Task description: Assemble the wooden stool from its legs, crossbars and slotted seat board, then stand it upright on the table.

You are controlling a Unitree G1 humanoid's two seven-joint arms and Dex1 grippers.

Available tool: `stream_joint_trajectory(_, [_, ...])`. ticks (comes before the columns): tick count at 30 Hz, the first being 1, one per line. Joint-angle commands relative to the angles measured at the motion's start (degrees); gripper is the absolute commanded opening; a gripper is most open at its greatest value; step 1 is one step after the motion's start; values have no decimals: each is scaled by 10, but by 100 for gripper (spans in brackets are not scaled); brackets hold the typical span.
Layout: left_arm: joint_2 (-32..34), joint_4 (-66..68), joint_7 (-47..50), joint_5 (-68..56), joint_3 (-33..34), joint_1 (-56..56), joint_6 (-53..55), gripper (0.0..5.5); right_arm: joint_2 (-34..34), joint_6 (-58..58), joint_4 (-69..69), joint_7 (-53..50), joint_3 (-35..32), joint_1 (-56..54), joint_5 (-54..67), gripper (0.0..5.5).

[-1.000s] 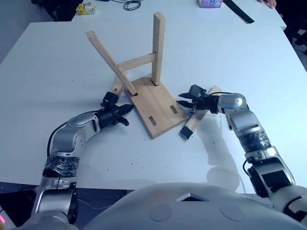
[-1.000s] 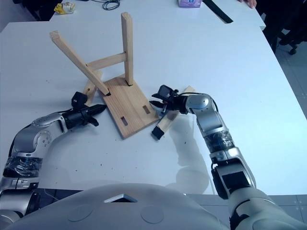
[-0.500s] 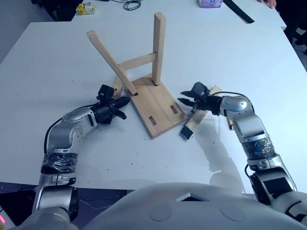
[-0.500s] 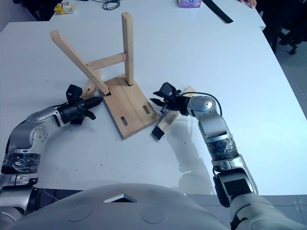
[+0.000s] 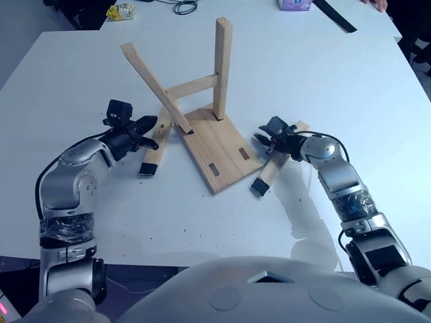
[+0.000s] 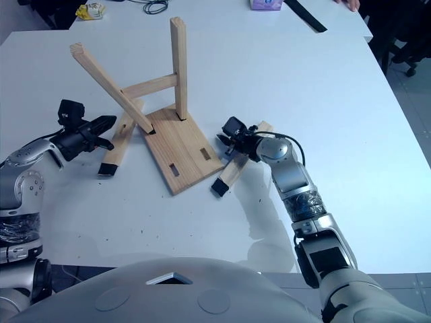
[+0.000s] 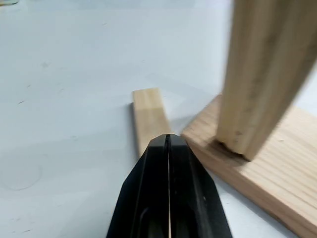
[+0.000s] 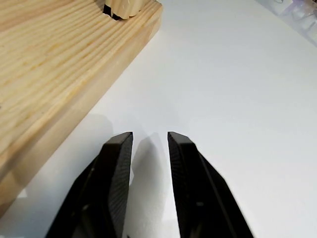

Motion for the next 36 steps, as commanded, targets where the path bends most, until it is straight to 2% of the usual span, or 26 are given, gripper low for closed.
stream_joint_trajectory(1, [7,-40,-8,7,-25,34,16,0,-9,5,-8,12,16,-5,-11,130])
stream_joint_trajectory(5, [33,-130,-46,-17,-38,89,32,0,-14,4,-13,17,18,-10,-12,130])
stream_joint_trajectory(10, [33,-112,-50,-3,-59,64,37,0,-11,1,-3,24,27,-21,-15,130])
stream_joint_trajectory(16, [39,-104,-79,22,-149,69,30,0,-41,-32,28,82,56,-47,-30,130])
stream_joint_trajectory(22, [73,-66,-115,57,-174,65,1,0,-55,-63,69,114,60,-84,-35,130])
stream_joint_trajectory(30, [51,-24,-142,87,-222,35,-36,0,-70,-18,-17,208,65,-44,21,130])
stream_joint_trajectory(36, [53,-8,-156,96,-222,21,-51,0,-112,20,-87,287,53,-33,77,130])
